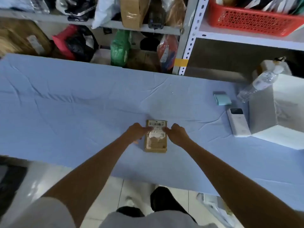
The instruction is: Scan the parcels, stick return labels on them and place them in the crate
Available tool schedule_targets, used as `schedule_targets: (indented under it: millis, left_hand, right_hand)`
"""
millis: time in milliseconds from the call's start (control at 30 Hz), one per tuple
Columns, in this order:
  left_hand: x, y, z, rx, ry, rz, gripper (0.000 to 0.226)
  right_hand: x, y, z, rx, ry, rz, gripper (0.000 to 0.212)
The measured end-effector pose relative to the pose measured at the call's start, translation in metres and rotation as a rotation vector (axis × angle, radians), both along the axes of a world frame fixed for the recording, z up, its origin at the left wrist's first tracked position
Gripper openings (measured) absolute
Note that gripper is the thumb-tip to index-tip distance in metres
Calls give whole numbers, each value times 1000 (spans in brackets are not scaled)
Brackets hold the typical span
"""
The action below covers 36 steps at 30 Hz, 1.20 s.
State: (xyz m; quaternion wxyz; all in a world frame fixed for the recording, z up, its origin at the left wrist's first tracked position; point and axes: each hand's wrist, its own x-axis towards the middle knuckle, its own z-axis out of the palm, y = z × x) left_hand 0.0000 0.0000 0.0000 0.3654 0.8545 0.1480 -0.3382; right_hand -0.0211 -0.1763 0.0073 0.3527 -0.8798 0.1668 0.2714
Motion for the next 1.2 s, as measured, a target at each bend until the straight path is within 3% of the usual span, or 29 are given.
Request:
schedule_targets:
  millis: [67,200,467,700,933,1200]
  left_hand:
    - [-3,-13,-11,-21,60,34,53]
    - [-13,-22,-24,79,10,40,53]
    - [8,-19,1,10,-71,88,45]
    - [56,-30,51,-66,-225,15,43]
    - [77,-103,85,-183,-248,-364,38]
    - [-34,-217,98,-356,-193,-945,45]
  right_hand:
    - [-1,1,-9,50,74,-26,54]
    - [-10,12,-26,134,172,-51,55]
    - [14,19,-9,88,52,10,38]
    - [40,8,40,125,-111,-161,37]
    - [5,-49,76,88,-199,-540,31]
    - [-160,-95,86,-84,-221,-1142,30]
